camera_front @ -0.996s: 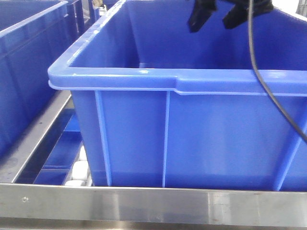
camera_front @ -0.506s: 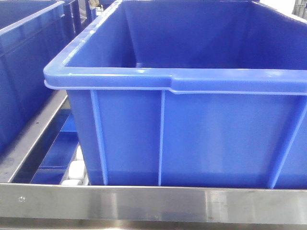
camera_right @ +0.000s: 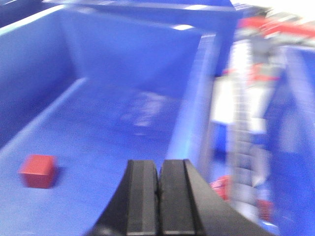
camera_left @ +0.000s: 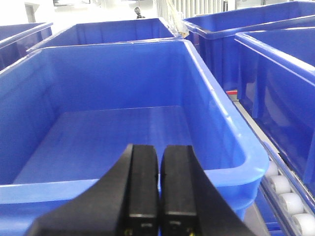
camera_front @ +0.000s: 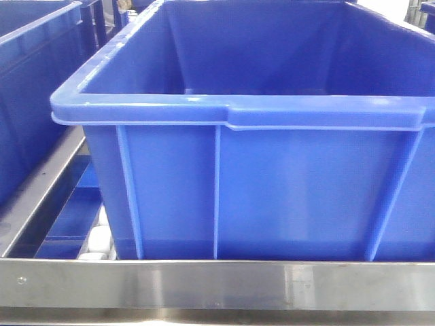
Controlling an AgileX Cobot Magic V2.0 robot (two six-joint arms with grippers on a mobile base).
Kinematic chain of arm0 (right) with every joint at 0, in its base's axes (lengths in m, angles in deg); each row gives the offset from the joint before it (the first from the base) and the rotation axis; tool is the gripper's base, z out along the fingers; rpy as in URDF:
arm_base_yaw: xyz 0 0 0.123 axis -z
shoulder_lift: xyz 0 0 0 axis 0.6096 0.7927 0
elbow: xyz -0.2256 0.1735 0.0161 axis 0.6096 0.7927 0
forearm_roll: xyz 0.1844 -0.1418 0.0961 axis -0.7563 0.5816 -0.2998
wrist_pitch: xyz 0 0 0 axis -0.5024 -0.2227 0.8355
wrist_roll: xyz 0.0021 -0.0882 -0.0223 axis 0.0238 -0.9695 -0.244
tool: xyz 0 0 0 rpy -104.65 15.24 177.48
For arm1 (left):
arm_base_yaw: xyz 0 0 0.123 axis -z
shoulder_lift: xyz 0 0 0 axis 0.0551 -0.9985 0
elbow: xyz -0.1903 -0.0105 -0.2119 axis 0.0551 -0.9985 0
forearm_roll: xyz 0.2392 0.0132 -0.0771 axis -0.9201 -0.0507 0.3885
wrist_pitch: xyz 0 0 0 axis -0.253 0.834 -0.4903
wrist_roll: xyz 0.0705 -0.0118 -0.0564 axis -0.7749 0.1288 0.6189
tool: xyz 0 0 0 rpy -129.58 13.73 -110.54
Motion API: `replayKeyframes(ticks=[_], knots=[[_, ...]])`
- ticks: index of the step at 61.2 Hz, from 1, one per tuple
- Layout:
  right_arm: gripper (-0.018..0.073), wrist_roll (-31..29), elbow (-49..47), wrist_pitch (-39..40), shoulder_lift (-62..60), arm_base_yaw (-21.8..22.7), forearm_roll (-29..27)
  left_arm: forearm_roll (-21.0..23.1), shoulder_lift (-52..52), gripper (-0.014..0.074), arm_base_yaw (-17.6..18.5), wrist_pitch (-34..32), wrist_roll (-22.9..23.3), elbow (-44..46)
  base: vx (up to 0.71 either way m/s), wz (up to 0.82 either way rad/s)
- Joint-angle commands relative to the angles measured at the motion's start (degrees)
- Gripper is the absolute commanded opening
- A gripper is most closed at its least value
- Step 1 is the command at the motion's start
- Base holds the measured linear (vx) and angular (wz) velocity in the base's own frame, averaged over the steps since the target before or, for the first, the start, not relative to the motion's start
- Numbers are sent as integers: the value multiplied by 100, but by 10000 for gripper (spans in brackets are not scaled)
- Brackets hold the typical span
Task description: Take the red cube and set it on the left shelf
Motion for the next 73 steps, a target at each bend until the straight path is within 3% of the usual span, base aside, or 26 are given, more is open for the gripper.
replayKeyframes(ticks=[1, 38, 63, 73], knots=[[51, -26, -108, 442, -121, 46, 77, 32, -47, 106, 25, -466, -8, -126, -1, -9], [51, -26, -61, 414, -119, 46, 77, 32, -47, 106, 25, -466, -8, -126, 0, 0], [51, 0, 1483, 372, -2343, 364, -178, 32, -40, 106, 25, -466, -8, -126, 0, 0], [51, 33, 1486, -146, -2616, 453, -277, 32, -40, 106, 25, -476, -8, -126, 0, 0]])
